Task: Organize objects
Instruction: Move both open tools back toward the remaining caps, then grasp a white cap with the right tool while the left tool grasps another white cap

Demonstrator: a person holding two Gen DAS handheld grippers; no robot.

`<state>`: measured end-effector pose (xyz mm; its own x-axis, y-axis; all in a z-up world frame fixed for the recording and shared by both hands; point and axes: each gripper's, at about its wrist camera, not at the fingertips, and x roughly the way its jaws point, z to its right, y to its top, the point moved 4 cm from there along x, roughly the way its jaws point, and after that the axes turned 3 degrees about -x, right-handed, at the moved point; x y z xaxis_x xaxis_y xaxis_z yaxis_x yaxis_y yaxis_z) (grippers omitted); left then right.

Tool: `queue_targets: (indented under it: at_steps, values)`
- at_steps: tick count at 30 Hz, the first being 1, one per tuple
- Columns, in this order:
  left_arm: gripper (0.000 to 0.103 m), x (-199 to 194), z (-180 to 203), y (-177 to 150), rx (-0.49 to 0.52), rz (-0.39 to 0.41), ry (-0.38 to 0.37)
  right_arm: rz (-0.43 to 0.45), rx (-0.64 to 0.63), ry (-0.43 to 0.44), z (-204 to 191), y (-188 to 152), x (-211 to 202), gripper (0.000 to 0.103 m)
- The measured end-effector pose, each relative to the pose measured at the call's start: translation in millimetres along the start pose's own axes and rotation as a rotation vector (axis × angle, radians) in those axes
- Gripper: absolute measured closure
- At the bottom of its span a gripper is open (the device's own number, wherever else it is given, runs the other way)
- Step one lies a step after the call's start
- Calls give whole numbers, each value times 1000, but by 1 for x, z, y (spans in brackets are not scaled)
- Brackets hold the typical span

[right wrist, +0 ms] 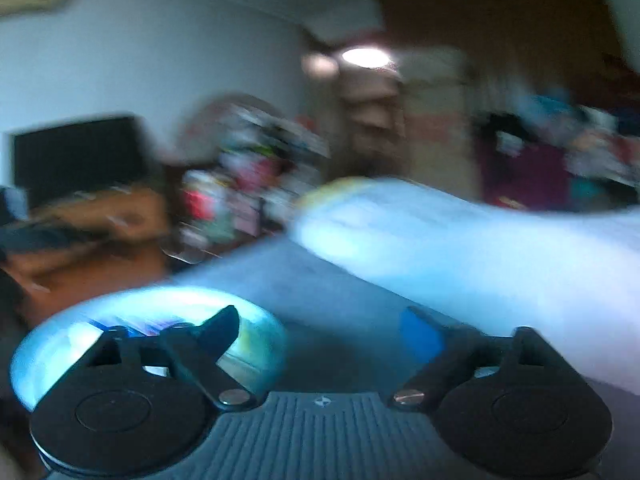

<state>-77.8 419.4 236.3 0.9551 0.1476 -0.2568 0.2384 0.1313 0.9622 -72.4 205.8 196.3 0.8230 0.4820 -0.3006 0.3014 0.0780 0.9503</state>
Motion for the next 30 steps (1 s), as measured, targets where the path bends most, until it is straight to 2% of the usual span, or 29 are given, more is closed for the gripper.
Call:
queue_targets:
  at_steps: [1,3,5,8,10,16,20,23,25,27,30]
  values:
    - [1,1,21,-4,21,3,-59,-35,20,-64,27,-15,1,21]
    - [1,7,57,-15,51,-8,-155,-104,67,-178,88,-47,6,30]
    - [1,16,90,-32,77,-40,-240,-173,88,-263,137,-73,17,33]
    - [4,38,133,-66,124,-123,-317,-263,100,-322,195,-101,44,40]
    - [8,53,151,-85,142,-176,-352,-280,91,-323,219,-109,63,40]
    - [15,93,186,-131,161,-302,-416,-335,89,-321,265,-124,123,41]
    - [17,112,198,-152,167,-354,-456,-343,99,-289,271,-133,138,41]
    - [20,124,213,-164,168,-375,-482,-326,121,-280,276,-128,143,49]
    - [24,132,224,-174,163,-389,-498,-331,129,-275,279,-125,151,69]
    - [30,143,233,-185,158,-408,-511,-308,142,-279,280,-124,145,70]
    - [39,167,251,-198,146,-433,-529,-221,224,-305,280,-120,111,70]
